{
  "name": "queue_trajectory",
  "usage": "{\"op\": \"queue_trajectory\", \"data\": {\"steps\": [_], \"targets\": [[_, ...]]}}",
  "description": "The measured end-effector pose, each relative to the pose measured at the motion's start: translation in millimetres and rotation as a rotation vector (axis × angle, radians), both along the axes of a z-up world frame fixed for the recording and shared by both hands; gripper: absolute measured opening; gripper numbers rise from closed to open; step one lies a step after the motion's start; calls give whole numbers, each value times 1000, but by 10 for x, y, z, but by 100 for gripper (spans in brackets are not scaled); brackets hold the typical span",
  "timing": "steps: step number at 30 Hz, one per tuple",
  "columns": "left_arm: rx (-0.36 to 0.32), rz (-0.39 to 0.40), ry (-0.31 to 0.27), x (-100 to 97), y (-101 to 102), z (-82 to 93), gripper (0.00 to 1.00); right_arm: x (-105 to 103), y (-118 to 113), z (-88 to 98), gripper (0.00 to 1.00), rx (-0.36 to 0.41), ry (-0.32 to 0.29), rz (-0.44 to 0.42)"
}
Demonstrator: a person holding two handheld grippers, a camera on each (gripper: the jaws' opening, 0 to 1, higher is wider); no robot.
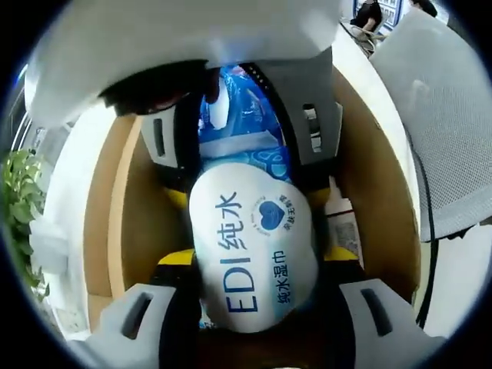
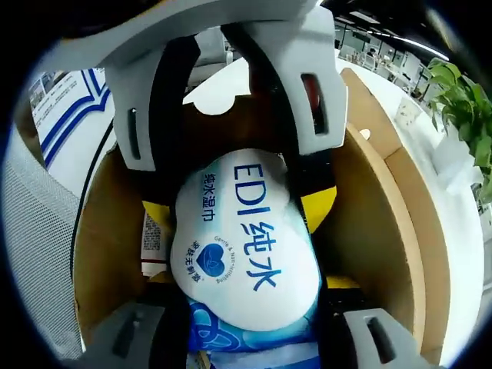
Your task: Operate the shoe box by opening the lid, removing the specified soft item, and placing it in the target area until the item is outside and the box remains undamaged.
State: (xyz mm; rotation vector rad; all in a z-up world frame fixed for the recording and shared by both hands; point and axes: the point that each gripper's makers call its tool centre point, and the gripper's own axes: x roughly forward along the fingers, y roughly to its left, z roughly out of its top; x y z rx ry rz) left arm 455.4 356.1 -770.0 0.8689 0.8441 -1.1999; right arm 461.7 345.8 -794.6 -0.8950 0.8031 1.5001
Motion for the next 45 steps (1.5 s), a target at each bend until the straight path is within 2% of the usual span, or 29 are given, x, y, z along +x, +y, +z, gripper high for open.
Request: {"op": "queue_trajectory", "data": {"steps": [6,17,24,32,36,45], "targets": [[-8,-12,-2,-26,-6,46,57,-37,7,89,57,4,-8,7],[-23,-20,-33,-46,-65,415,57,-75,-25,508,55,49,-54,10],[-7,-47,-53,-53,-110,560,57,-91,-64,673,54,52,-84,-14],[-4,-83,-86,-65,-167,809,57,-91,-124,922,54,76,-121,-50],[-5,-101,-107,-63,-219,886,57,-89,-170,985,54,75,-135,-64],[-21,-136,-117,-107,-407,976,57,-134,-360,1066,54,78,-149,-96]]}}
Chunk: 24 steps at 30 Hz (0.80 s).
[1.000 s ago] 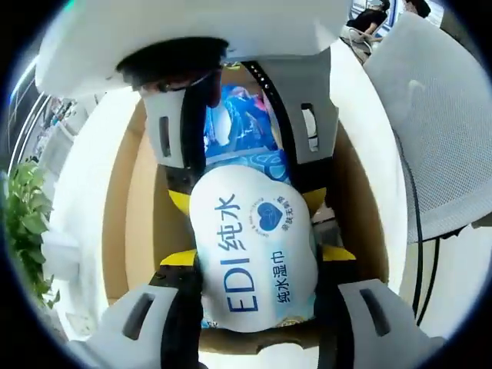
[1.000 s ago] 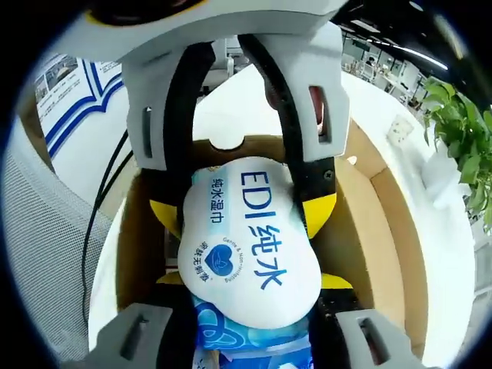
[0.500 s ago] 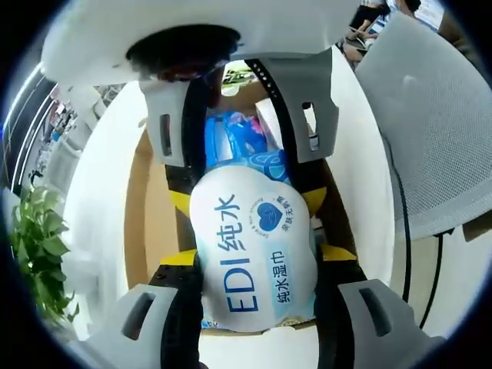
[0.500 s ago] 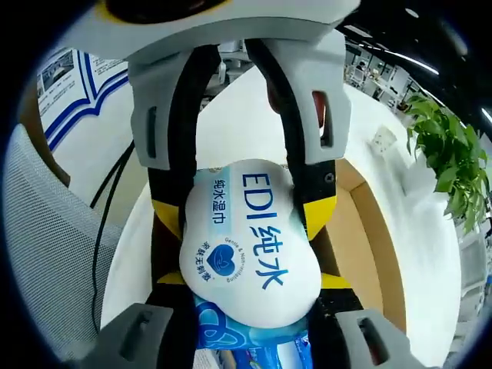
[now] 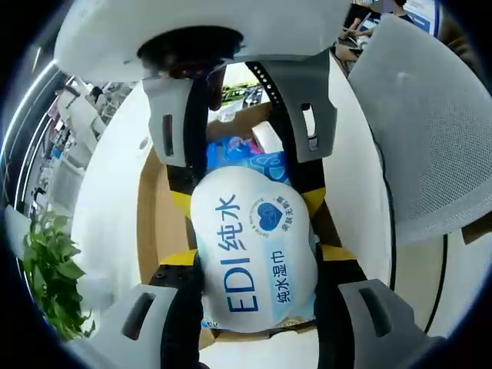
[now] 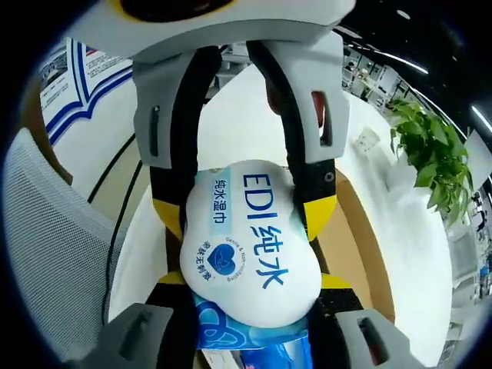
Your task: Operate the shoe box by opening the lid, removing the specified soft item, and placing it in the target area until the item is outside and the box remains undamaged.
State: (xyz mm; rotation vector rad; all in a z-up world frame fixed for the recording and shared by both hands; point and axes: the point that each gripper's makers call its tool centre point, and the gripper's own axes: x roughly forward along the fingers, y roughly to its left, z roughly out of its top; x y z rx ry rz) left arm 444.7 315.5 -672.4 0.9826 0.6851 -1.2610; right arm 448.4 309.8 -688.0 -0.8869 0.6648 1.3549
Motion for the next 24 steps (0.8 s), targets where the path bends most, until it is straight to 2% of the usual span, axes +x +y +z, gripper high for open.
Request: {"op": "queue_trajectory", "data": {"steps": [17,24], "targets": [[20,-40,0,-53,-370,-6,57,-66,-366,10,54,19,-1,-36],[22,-66,-6,-37,-568,48,57,-54,-576,79,55,29,-10,-62]]}}
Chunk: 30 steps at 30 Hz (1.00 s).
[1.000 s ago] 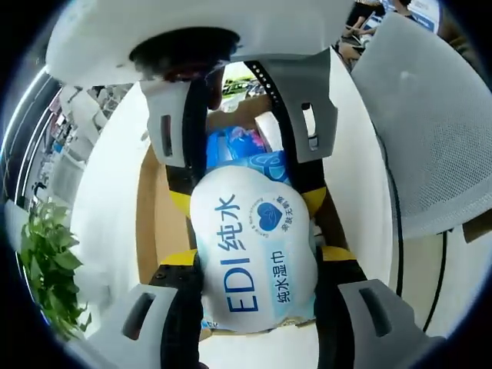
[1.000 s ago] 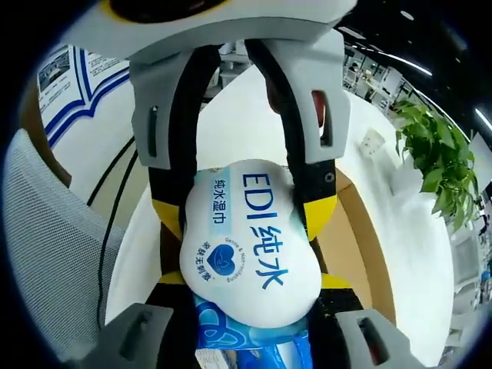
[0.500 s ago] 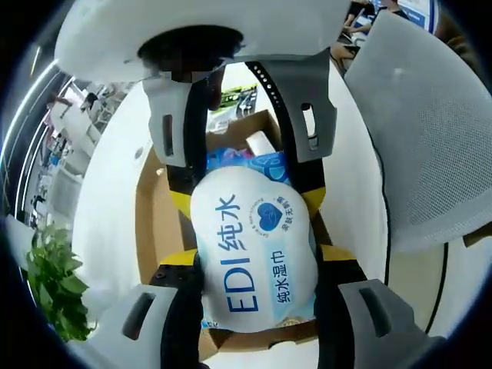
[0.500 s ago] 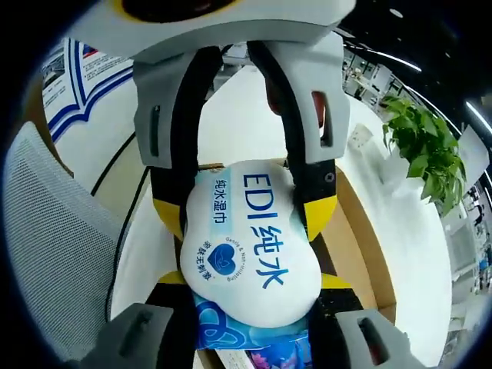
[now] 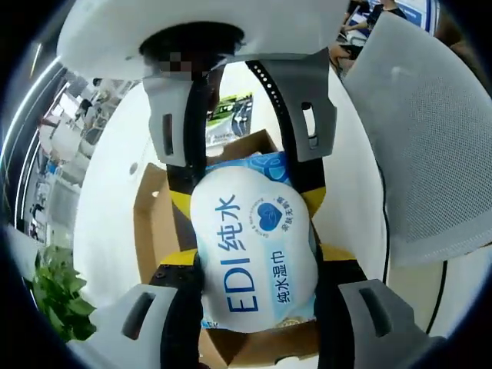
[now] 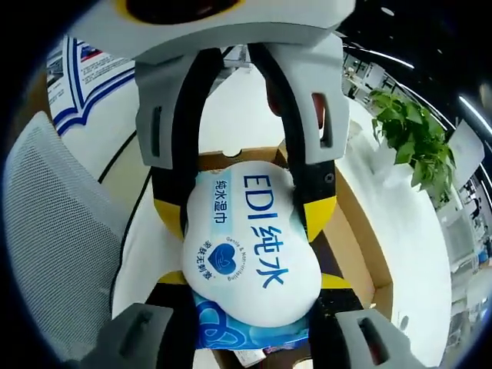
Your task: Operate the shoe box by opening the lid, removing the specified soft item, and placing it in the target area until the item is outside and the box remains undamaged.
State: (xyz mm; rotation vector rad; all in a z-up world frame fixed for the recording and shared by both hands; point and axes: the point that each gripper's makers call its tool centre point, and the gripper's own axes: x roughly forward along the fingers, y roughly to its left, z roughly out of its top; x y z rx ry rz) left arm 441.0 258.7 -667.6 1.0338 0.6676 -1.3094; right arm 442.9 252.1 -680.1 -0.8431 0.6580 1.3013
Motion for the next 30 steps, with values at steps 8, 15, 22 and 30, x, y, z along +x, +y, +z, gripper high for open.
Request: {"op": "queue_trajectory", "data": {"steps": [8,15,22,30], "targets": [[7,-36,-4,1,-249,30,57,3,-240,18,54,3,0,-36],[11,-66,-14,11,-460,67,57,10,-449,56,54,8,-7,-66],[16,-91,-25,30,-631,113,57,21,-619,100,54,12,-15,-91],[11,-114,-31,32,-804,152,57,36,-793,133,54,10,-13,-111]]}}
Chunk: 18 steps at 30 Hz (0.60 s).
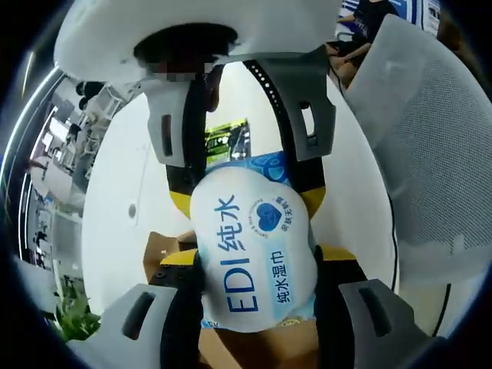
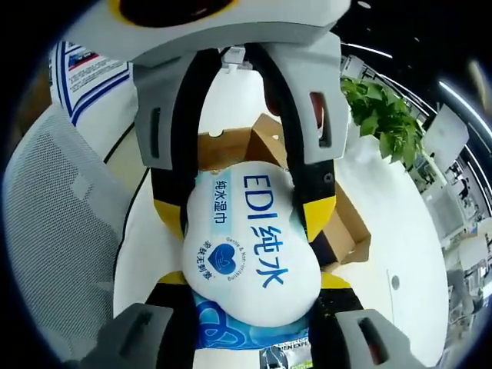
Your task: Operate the shoe box by opening the lid, removing the specified soft item, and placing it in the target area until the item is outside and the box remains undamaged.
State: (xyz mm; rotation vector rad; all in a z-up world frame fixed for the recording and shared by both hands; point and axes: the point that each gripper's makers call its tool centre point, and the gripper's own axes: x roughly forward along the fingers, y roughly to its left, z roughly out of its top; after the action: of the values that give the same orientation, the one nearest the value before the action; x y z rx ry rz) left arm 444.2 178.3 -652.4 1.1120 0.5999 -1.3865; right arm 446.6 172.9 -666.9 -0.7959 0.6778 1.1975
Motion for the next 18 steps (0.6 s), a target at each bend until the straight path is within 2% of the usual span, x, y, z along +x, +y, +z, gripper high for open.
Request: {"op": "queue_trajectory", "data": {"steps": [18], "targets": [[1,-61,9,-37,-405,-28,57,-42,-409,-15,54,3,13,-56]]}}
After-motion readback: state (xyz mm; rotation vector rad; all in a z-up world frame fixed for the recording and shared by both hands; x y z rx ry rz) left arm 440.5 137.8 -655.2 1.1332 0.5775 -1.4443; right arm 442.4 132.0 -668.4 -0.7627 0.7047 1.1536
